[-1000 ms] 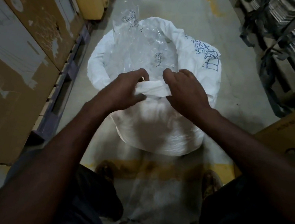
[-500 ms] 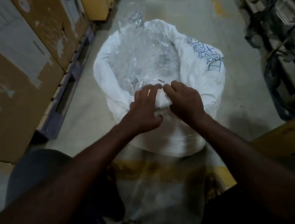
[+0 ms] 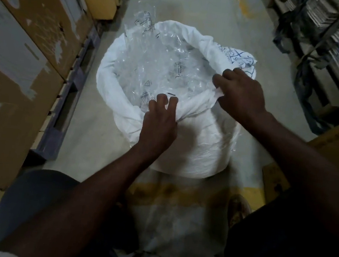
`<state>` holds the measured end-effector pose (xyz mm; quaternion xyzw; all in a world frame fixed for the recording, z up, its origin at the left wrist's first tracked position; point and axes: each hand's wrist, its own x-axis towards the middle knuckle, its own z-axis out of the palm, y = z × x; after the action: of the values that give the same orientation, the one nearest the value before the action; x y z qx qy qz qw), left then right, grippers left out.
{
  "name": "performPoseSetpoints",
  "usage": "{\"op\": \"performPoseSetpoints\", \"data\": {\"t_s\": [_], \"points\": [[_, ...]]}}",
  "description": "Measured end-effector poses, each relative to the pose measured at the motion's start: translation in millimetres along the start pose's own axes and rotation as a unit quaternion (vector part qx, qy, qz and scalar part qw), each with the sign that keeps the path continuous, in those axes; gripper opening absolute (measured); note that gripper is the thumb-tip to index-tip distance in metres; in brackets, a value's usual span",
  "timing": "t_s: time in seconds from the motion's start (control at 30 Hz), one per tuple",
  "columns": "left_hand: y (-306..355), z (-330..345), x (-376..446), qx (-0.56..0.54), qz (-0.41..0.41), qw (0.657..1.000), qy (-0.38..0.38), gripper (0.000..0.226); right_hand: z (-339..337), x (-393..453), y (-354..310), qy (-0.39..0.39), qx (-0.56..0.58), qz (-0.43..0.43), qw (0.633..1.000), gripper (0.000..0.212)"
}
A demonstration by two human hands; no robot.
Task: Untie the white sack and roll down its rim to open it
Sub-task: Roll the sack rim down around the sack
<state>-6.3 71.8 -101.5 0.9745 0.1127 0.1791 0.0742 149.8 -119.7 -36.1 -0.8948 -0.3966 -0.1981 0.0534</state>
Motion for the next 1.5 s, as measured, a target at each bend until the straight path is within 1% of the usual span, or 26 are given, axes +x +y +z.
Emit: {"op": "performPoseSetpoints", "data": {"t_s": [0.07,0.13,0.2,0.23,0.27,0.33,0.4,0.47,0.53,0.57,0.63,0.67,0.7,0.77,0.83,0.9,0.93,1.0,1.03,1.07,1.13,1.2,1.27,1.37,1.43,1.5], "points": [[10.0,-4.9,1.2,-0.014,0.004,0.999,-0.028,0.069,6.1,-4.3,-4.7,0.015,0.021,0.044,0.999,0.043],[18.3,-13.3,6.7,-0.003,0.018,1.0,-0.02,0.074,14.5,-7.8,-11.4,0.03,0.055,0.075,0.995,0.05],[19.2,-18.6,21.7,-0.025,0.035,0.999,0.016,0.068,18.9,-7.8,-21.8,0.031,0.108,0.119,0.987,0.054],[17.7,-21.3,30.5,-0.067,0.029,0.997,0.001,0.061,19.8,-7.6,-27.7,0.019,0.126,0.134,0.983,0.058],[15.9,-23.5,38.2,-0.114,0.014,0.993,-0.037,0.057,21.1,-8.8,-33.0,0.002,0.137,0.137,0.981,0.065],[13.6,-26.5,47.0,-0.165,-0.009,0.98,-0.115,0.058,25.0,-13.0,-38.1,-0.037,0.129,0.087,0.987,0.075],[15.7,-27.3,47.7,-0.149,0.006,0.978,-0.147,0.052,28.9,-15.1,-36.0,-0.079,0.118,0.023,0.99,0.065],[19.2,-21.9,43.7,-0.111,0.023,0.98,-0.162,0.05,24.7,-14.4,-29.7,-0.144,0.13,-0.013,0.981,0.057],[21.9,-18.4,37.1,-0.069,0.034,0.985,-0.152,0.05,13.9,-12.5,-21.1,-0.234,0.171,-0.041,0.956,0.069],[23.4,-16.6,34.1,-0.05,0.04,0.989,-0.13,0.047,7.1,-11.0,-14.7,-0.272,0.192,-0.049,0.942,0.077],[29.6,-13.2,28.1,-0.029,0.065,0.995,-0.068,0.035,-5.5,-4.1,0.7,-0.308,0.202,-0.048,0.928,0.081],[34.7,-12.5,24.4,-0.021,0.074,0.996,-0.043,0.028,-10.5,0.6,5.1,-0.302,0.194,-0.049,0.932,0.076],[40.2,-11.6,21.0,-0.015,0.08,0.996,-0.019,0.025,-13.3,4.2,6.0,-0.275,0.169,-0.057,0.945,0.068],[49.6,-9.1,16.1,-0.006,0.087,0.996,0.025,0.028,-14.4,6.4,-1.1,-0.183,0.09,-0.077,0.976,0.044],[51.8,-7.8,14.2,-0.043,0.058,0.997,0.04,0.032,-7.3,1.8,-12.7,-0.097,0.037,-0.086,0.991,0.027],[48.1,-9.2,15.1,-0.116,0.021,0.993,0.031,0.039,0.2,-3.6,-17.3,-0.046,-0.002,-0.092,0.995,0.025],[44.2,-12.0,15.8,-0.153,0.009,0.988,0.016,0.048,2.5,-5.1,-15.8,-0.023,-0.01,-0.076,0.997,0.026],[32.0,-20.8,19.7,-0.197,-0.008,0.979,-0.042,0.07,2.5,-3.6,-12.3,0.007,-0.005,-0.011,1.0,0.023],[25.2,-25.7,23.5,-0.202,-0.019,0.976,-0.074,0.077,2.5,-2.2,-11.4,0.016,0.008,0.021,1.0,0.022],[16.9,-28.8,28.9,-0.18,-0.023,0.979,-0.095,0.075,3.2,-0.4,-11.9,0.032,0.021,0.043,0.998,0.02],[4.0,-31.3,36.9,-0.089,-0.005,0.992,-0.086,0.058,3.7,2.4,-16.1,0.055,0.032,0.066,0.996,0.02],[-2.2,-31.4,37.8,-0.029,0.016,0.998,-0.048,0.046,6.1,3.2,-21.1,0.057,0.041,0.084,0.994,0.021],[-5.1,-25.2,35.8,-0.028,0.016,0.999,-0.017,0.041,11.1,-0.1,-29.6,0.04,0.051,0.096,0.993,0.027],[-5.1,-9.6,29.3,-0.03,-0.02,0.999,0.008,0.031,27.9,-15.1,-48.6,-0.038,0.068,0.092,0.993,0.039],[-0.9,-1.3,23.8,-0.03,-0.038,0.999,-0.005,0.039,33.4,-24.6,-55.5,-0.083,0.072,0.096,0.989,0.04],[6.8,2.7,16.2,-0.009,-0.02,0.999,-0.032,0.054,30.1,-24.9,-52.7,-0.119,0.078,0.109,0.984,0.04]]}}
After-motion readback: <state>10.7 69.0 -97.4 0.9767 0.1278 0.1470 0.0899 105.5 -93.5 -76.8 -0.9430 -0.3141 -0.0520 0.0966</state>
